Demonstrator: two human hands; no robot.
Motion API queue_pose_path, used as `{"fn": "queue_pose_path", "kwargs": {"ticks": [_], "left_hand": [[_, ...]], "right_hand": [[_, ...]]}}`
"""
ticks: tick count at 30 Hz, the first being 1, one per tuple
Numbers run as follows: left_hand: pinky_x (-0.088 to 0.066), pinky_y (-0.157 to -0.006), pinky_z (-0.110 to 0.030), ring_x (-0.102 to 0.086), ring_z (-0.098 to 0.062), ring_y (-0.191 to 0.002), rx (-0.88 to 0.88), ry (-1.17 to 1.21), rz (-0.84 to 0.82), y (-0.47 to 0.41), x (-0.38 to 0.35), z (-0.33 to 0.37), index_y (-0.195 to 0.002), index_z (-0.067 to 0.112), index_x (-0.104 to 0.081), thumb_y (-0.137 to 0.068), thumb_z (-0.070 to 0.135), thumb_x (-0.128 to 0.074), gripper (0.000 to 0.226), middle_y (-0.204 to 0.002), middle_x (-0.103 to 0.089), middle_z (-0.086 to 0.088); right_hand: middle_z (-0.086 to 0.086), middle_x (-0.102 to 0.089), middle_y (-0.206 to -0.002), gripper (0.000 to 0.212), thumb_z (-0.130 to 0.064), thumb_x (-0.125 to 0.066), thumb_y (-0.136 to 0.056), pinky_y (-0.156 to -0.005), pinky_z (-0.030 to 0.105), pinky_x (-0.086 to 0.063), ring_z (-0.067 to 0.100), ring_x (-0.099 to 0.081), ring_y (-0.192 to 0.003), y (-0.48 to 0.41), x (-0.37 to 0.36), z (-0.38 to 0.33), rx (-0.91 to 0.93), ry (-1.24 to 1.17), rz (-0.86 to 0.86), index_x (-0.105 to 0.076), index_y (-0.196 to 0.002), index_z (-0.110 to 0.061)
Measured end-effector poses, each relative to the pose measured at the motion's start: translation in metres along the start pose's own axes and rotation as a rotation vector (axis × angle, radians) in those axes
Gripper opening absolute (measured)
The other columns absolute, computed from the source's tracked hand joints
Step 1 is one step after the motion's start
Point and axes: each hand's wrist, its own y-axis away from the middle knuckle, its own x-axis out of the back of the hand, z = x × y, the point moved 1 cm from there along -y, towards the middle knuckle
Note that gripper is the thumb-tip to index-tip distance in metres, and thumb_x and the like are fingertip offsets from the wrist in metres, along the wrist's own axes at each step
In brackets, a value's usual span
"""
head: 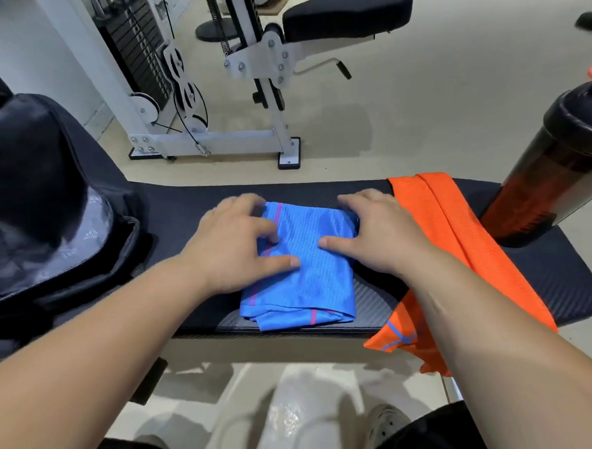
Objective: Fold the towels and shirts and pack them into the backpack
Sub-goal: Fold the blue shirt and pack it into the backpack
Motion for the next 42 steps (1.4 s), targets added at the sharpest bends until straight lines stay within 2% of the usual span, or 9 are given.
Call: {"fn": "queue_pose_path", "kwargs": {"ticks": [3, 7, 12, 18, 21, 24, 28, 35, 42], "left_hand": [[-0.038, -0.108, -0.046, -0.041, -0.024, -0.133, -0.04, 0.06, 0.058, -0.021, 0.009, -0.006, -0.108, 0.038, -0.067, -0.066, 0.077, -0.063, 0.057, -0.139, -0.048, 0.005], [-0.038, -0.107, -0.044, -0.04, -0.021, -0.13, -0.088, -0.068, -0.197, -0.051, 0.014, 0.0, -0.147, 0.04, -0.04, -0.066, 0.071, -0.074, 0.093, -0.139, -0.05, 0.01], [-0.035, -0.108, -0.042, -0.039, -0.02, -0.133, -0.147, -0.23, -0.345, -0.067, 0.017, 0.005, -0.153, 0.033, -0.032, -0.055, 0.078, -0.077, 0.118, -0.14, -0.047, 0.007], [-0.041, -0.089, -0.04, -0.05, -0.02, -0.11, -0.1, -0.285, -0.312, -0.062, 0.015, 0.011, -0.114, 0.03, -0.059, -0.049, 0.081, -0.076, 0.085, -0.104, -0.05, 0.008], [-0.041, -0.085, -0.038, -0.047, -0.018, -0.103, -0.113, -0.245, -0.288, -0.056, 0.014, 0.008, -0.1, 0.032, -0.055, -0.053, 0.08, -0.075, 0.07, -0.098, -0.047, 0.009], [-0.047, -0.078, -0.037, -0.054, -0.017, -0.092, -0.118, -0.1, -0.278, -0.051, 0.015, 0.007, -0.082, 0.031, -0.045, -0.056, 0.069, -0.083, 0.06, -0.089, -0.054, 0.014], [-0.048, -0.068, -0.037, -0.055, -0.016, -0.079, -0.122, -0.005, -0.279, -0.051, 0.016, 0.009, -0.081, 0.031, -0.044, -0.055, 0.058, -0.09, 0.059, -0.078, -0.056, 0.013], [-0.033, -0.063, -0.035, -0.055, -0.033, -0.077, -0.115, -0.306, 0.325, -0.066, 0.021, 0.012, -0.084, 0.019, -0.054, -0.07, 0.037, -0.077, 0.032, -0.08, -0.06, -0.003], [-0.047, -0.075, -0.043, -0.057, -0.032, -0.091, -0.209, -0.232, 0.336, -0.027, -0.01, -0.007, -0.092, 0.015, -0.071, -0.077, 0.05, -0.06, 0.039, -0.105, -0.063, -0.006]], "right_hand": [[0.001, -0.05, -0.141, 0.111, -0.087, -0.065, -0.056, -0.11, 0.045, -0.038, 0.028, -0.043, -0.132, -0.011, 0.0, -0.003, -0.028, 0.023, -0.091, -0.043, -0.148, -0.031], [0.0, -0.05, -0.146, 0.13, -0.096, -0.047, -0.042, -0.112, 0.047, -0.037, 0.027, -0.041, -0.136, -0.015, 0.007, -0.012, -0.026, -0.101, -0.146, -0.035, -0.154, -0.03], [0.003, -0.042, -0.147, 0.131, -0.085, -0.072, -0.05, -0.112, 0.046, -0.035, 0.029, -0.035, -0.137, -0.012, 0.005, -0.017, 0.011, 0.051, -0.227, -0.024, -0.158, -0.029], [0.003, -0.045, -0.141, 0.126, -0.075, -0.081, -0.048, -0.112, 0.044, -0.037, 0.03, -0.036, -0.136, -0.016, 0.007, -0.015, -0.003, 0.064, -0.279, -0.03, -0.154, -0.03], [-0.004, -0.043, -0.116, 0.099, -0.07, -0.085, -0.047, -0.104, 0.041, -0.04, 0.024, -0.04, -0.123, -0.017, 0.008, -0.021, 0.021, 0.068, -0.232, -0.051, -0.131, -0.034], [-0.009, -0.043, -0.108, 0.082, -0.059, -0.091, -0.047, -0.096, 0.04, -0.042, 0.021, -0.043, -0.113, -0.018, 0.008, -0.024, 0.056, -0.01, -0.225, -0.045, -0.11, -0.034], [-0.008, -0.06, -0.126, 0.1, -0.044, -0.095, -0.051, -0.096, 0.039, -0.045, 0.022, -0.052, -0.12, -0.022, 0.008, -0.027, 0.094, -0.088, -0.287, -0.038, -0.133, -0.037], [0.001, -0.058, -0.102, 0.063, -0.048, -0.09, -0.058, -0.084, 0.038, -0.045, 0.028, -0.054, -0.101, -0.029, 0.008, -0.029, 0.106, 0.016, 0.293, -0.059, -0.11, -0.027], [-0.002, -0.058, -0.122, 0.052, -0.063, -0.077, -0.064, -0.096, 0.045, -0.046, 0.023, -0.054, -0.114, -0.004, -0.006, -0.011, 0.3, -0.08, 0.211, -0.067, -0.099, -0.026]]}}
